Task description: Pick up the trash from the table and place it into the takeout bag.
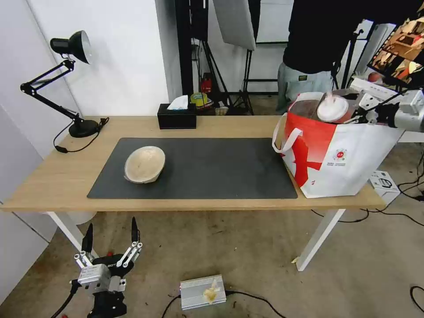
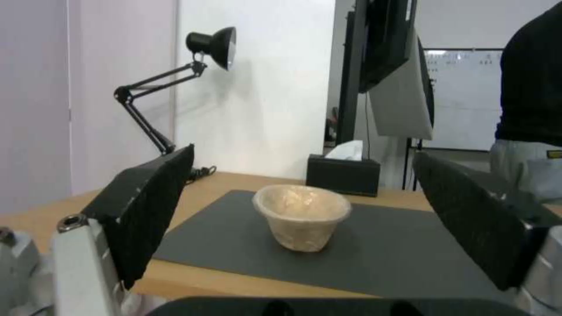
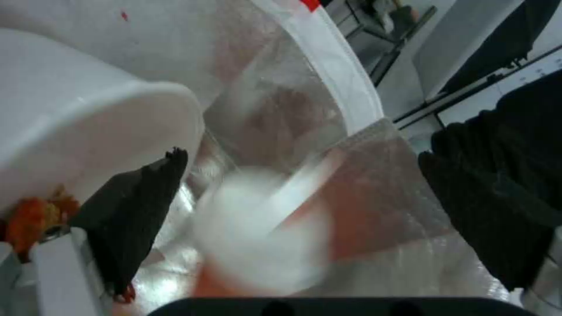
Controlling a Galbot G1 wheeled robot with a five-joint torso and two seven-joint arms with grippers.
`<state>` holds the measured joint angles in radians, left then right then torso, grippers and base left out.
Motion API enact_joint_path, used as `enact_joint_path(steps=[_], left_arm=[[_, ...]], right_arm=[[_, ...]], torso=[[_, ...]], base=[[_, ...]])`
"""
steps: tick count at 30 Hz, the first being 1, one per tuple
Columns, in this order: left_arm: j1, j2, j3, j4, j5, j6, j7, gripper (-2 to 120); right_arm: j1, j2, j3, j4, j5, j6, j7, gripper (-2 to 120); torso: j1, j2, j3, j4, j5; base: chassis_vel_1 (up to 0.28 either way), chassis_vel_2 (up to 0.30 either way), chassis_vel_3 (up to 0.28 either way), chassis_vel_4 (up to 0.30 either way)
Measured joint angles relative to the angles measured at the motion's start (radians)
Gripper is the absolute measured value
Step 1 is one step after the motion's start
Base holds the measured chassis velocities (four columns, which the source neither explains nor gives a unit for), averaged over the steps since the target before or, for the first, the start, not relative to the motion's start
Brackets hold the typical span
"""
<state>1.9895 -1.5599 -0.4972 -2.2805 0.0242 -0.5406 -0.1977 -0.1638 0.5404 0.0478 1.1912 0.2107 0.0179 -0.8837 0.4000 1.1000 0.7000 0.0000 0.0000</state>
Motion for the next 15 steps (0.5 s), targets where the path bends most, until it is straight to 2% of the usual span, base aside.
enact_joint_path(steps=[15], left_arm=[[0.01, -0.011, 0.001, -0.017, 0.017, 0.0, 0.0, 100]], right_arm=[[0.037, -0.008, -0.015, -0.006, -0.015, 0.02, -0.024, 100]], torso=[[0.0, 0.0, 0.0, 0.0, 0.0]], base=[[0.0, 0.0, 0.0, 0.0]])
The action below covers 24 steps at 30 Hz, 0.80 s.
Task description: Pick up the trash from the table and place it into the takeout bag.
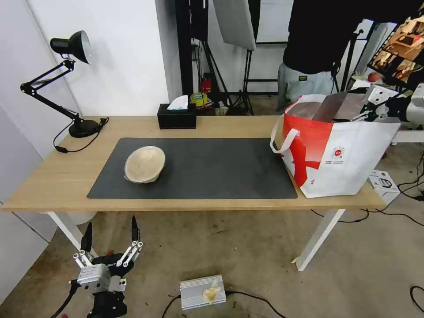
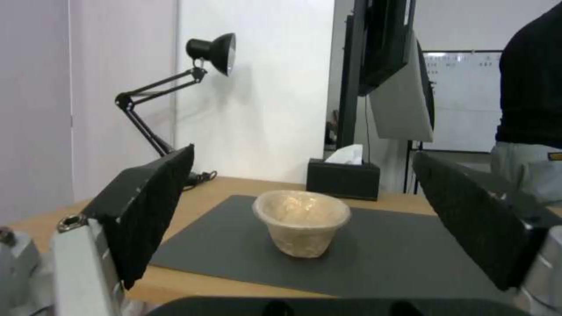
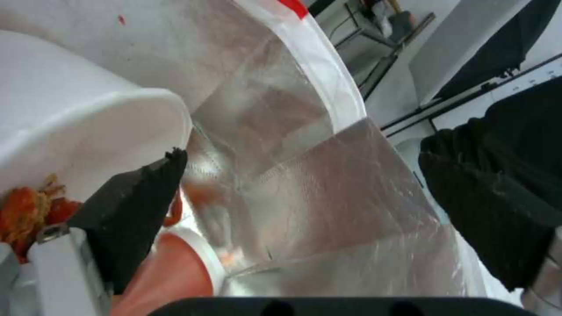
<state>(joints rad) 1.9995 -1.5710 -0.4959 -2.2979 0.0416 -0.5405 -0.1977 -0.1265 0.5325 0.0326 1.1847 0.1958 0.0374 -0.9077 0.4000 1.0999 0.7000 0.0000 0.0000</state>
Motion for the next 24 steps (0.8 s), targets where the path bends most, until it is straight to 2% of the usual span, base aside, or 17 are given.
enact_joint_path(steps=[21, 23, 24], left_arm=[[-0.008, 0.013, -0.01, 0.002, -0.01, 0.001, 0.0, 100], [-0.008, 0.017, -0.013, 0.002, -0.017, 0.001, 0.0, 100], [-0.009, 0.02, -0.015, 0.001, -0.02, 0.002, -0.001, 100]], right_arm=[[-0.009, -0.021, 0.022, 0.073, 0.071, 0.008, 0.055, 100], [-0.023, -0.03, 0.026, 0.107, 0.148, 0.026, 0.161, 100], [-0.036, -0.034, 0.024, 0.134, 0.214, 0.034, 0.249, 100]], torso=[[0.0, 0.0, 0.0, 0.0001, 0.0], [0.0, 0.0, 0.0, -0.0001, -0.0001], [0.0, 0.0, 0.0, -0.0001, 0.0]], base=[[0.0, 0.0, 0.0, 0.0], [0.0, 0.0, 0.0, 0.0], [0.0, 0.0, 0.0, 0.0]])
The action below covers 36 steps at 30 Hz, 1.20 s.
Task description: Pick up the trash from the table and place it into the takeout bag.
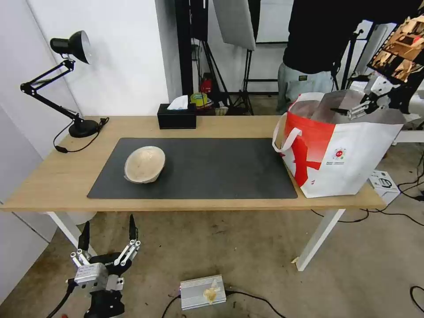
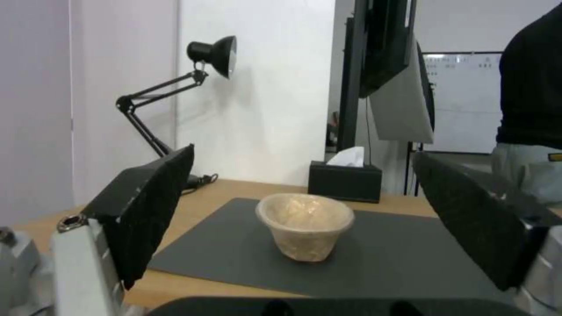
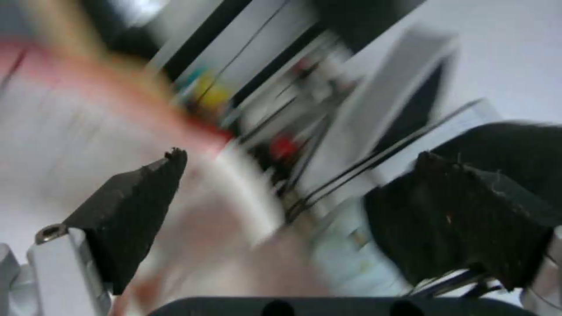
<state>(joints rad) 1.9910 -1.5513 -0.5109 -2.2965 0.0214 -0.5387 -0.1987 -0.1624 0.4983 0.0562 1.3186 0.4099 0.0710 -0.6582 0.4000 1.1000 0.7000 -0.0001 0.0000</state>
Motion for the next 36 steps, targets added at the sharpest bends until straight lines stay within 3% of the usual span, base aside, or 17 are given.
enact_joint_path(steps=[1, 4, 5, 9, 10, 12, 13, 16, 17, 19, 23, 28, 36], left_arm=[[0.0, 0.0, 0.0, 0.0, 0.0, 0.0, 0.0, 100], [-0.002, 0.005, -0.002, -0.006, -0.007, 0.003, 0.0, 100], [-0.002, 0.005, -0.002, -0.006, -0.007, 0.003, 0.0, 100], [0.0, 0.01, -0.01, -0.011, -0.01, 0.003, -0.001, 100], [0.0, 0.01, -0.01, -0.011, -0.01, 0.003, -0.001, 100], [0.0, 0.01, -0.011, -0.015, -0.011, 0.005, -0.001, 100], [0.0, 0.01, -0.011, -0.015, -0.011, 0.005, -0.001, 100], [0.0, 0.011, -0.011, -0.019, -0.014, 0.006, -0.002, 100], [0.0, 0.011, -0.011, -0.019, -0.014, 0.006, -0.002, 100], [-0.002, 0.01, -0.01, -0.019, -0.014, 0.007, -0.002, 100], [-0.002, 0.007, -0.007, -0.017, -0.014, 0.007, -0.003, 100], [-0.002, 0.003, -0.005, -0.015, -0.012, 0.007, -0.002, 100], [-0.003, -0.011, -0.003, -0.014, -0.006, 0.007, -0.001, 100]], right_arm=[[0.0, 0.0, 0.0, 0.0, 0.0, 0.0, 0.0, 100], [-0.048, -0.01, 0.005, 0.096, 0.166, 0.004, 0.209, 100], [-0.048, -0.01, 0.005, 0.096, 0.166, 0.004, 0.209, 100], [-0.148, -0.025, 0.042, 0.246, 0.287, 0.001, 0.4, 100], [-0.148, -0.025, 0.042, 0.246, 0.287, 0.001, 0.4, 100], [-0.199, -0.024, 0.057, 0.327, 0.331, 0.0, 0.528, 100], [-0.199, -0.024, 0.057, 0.327, 0.331, 0.0, 0.528, 100], [-0.271, -0.008, 0.08, 0.442, 0.39, 0.0, 0.7, 100], [-0.271, -0.008, 0.08, 0.442, 0.39, 0.0, 0.7, 100], [-0.337, 0.013, 0.104, 0.522, 0.414, 0.01, 0.796, 100], [-0.477, 0.058, 0.157, 0.645, 0.418, 0.03, 0.913, 100], [-0.62, 0.107, 0.198, 0.756, 0.401, 0.046, 0.984, 100], [-0.911, 0.246, 0.185, 0.961, 0.244, 0.111, 1.146, 100]], torso=[[0.0, 0.0, 0.0, 0.0, 0.0], [0.0, 0.0, 0.0, 0.0004, -0.0002], [0.0, 0.0, 0.0, 0.0004, -0.0002], [0.0, 0.0, 0.0, -0.0001, 0.0], [0.0, 0.0, 0.0, -0.0001, 0.0], [0.0, 0.0, 0.0, 0.0001, -0.0002], [0.0, 0.0, 0.0, 0.0001, -0.0002], [0.0, 0.0, 0.0, 0.0002, -0.0003], [0.0, 0.0, 0.0, 0.0002, -0.0003], [0.0, 0.0, 0.0, 0.0003, -0.0002], [0.0, 0.0, 0.0, 0.0002, -0.0002], [0.0, 0.0, 0.0, 0.0, 0.0], [0.0, 0.0, 0.0, 0.0, -0.0003]], base=[[0.0, 0.0, 0.0, 0.0], [0.0, 0.0, 0.0, 0.0], [0.0, 0.0, 0.0, 0.0], [0.0, 0.0, 0.0, 0.0], [0.0, 0.0, 0.0, 0.0], [0.0, 0.0, 0.0, 0.0], [0.0, 0.0, 0.0, 0.0], [0.0, 0.0, 0.0, 0.0], [0.0, 0.0, 0.0, 0.0], [0.0, 0.0, 0.0, 0.0], [0.0, 0.0, 0.0, 0.0], [0.0, 0.0, 0.0, 0.0], [0.0, 0.0, 0.0, 0.0]])
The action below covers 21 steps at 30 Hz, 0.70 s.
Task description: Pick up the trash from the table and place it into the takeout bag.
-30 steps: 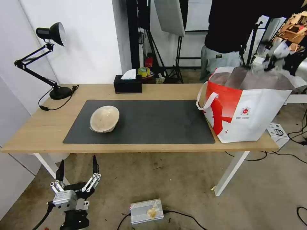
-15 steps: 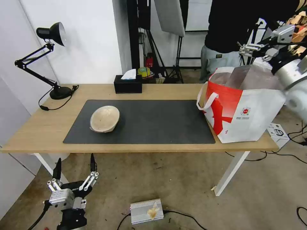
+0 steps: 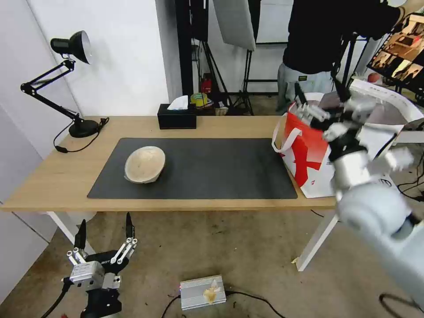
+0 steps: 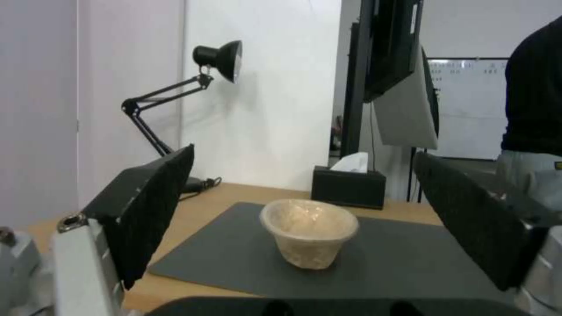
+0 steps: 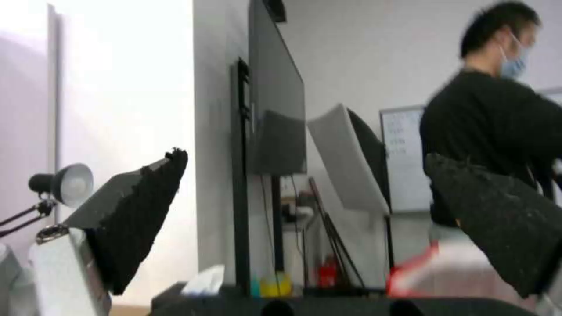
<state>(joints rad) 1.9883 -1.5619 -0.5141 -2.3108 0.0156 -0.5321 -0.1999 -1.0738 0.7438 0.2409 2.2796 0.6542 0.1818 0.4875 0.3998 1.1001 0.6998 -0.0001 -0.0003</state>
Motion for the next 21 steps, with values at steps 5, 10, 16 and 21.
enact_joint_path(steps=[5, 10, 16, 21], left_arm=[[0.0, -0.006, -0.001, -0.004, 0.002, 0.0, 0.0, 100], [-0.001, -0.008, -0.001, -0.005, 0.004, 0.0, 0.0, 100], [-0.002, -0.008, -0.003, -0.004, 0.003, -0.001, 0.001, 100], [-0.005, -0.006, -0.003, 0.003, 0.002, -0.001, 0.0, 100]], right_arm=[[-0.136, 0.058, -0.041, 0.05, -0.093, 0.005, 0.07, 100], [-0.258, 0.088, -0.074, 0.068, -0.174, 0.005, 0.085, 100], [-0.352, 0.101, -0.104, 0.059, -0.272, -0.032, 0.126, 100], [-0.455, 0.101, -0.125, 0.061, -0.311, -0.11, 0.179, 100]], torso=[[0.0, 0.0, 0.0, 0.0002, 0.0], [0.0, 0.0, 0.0, 0.0001, 0.0002], [0.0, 0.0, 0.0, 0.0002, 0.0003], [0.0, 0.0, 0.0, 0.0001, 0.0003]], base=[[0.0, 0.0, 0.0, 0.0], [0.0, 0.0, 0.0, 0.0], [0.0, 0.0, 0.0, 0.0], [0.0, 0.0, 0.0, 0.0]])
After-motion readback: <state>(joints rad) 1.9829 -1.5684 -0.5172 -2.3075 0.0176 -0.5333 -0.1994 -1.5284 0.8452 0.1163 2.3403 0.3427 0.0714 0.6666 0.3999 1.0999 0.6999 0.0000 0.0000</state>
